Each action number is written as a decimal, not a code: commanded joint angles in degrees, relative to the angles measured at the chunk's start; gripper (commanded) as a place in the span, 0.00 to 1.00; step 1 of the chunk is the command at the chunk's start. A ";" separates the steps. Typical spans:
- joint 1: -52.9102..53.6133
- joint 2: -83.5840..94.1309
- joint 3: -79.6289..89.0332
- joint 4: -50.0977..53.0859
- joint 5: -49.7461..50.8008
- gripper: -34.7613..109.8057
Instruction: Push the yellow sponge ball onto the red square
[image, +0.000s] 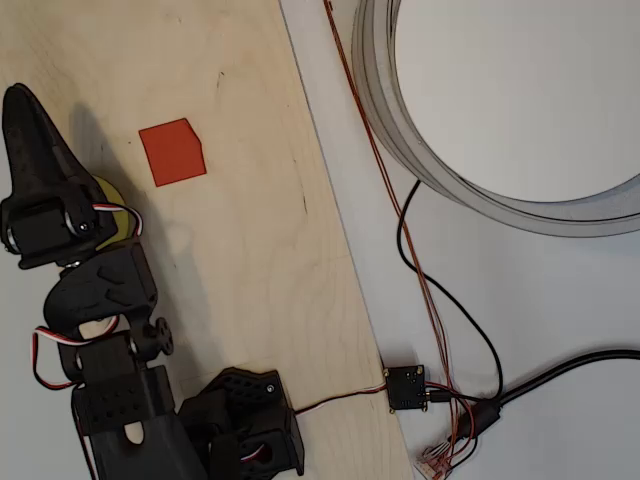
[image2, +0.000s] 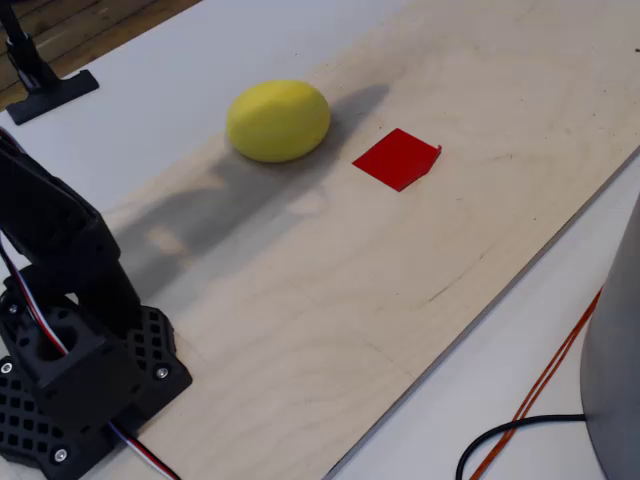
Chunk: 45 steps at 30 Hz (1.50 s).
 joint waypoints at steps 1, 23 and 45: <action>3.60 -34.37 3.34 -32.87 15.21 0.25; -0.88 -16.52 0.44 1.67 12.66 0.34; -17.58 7.03 1.05 46.32 32.34 0.39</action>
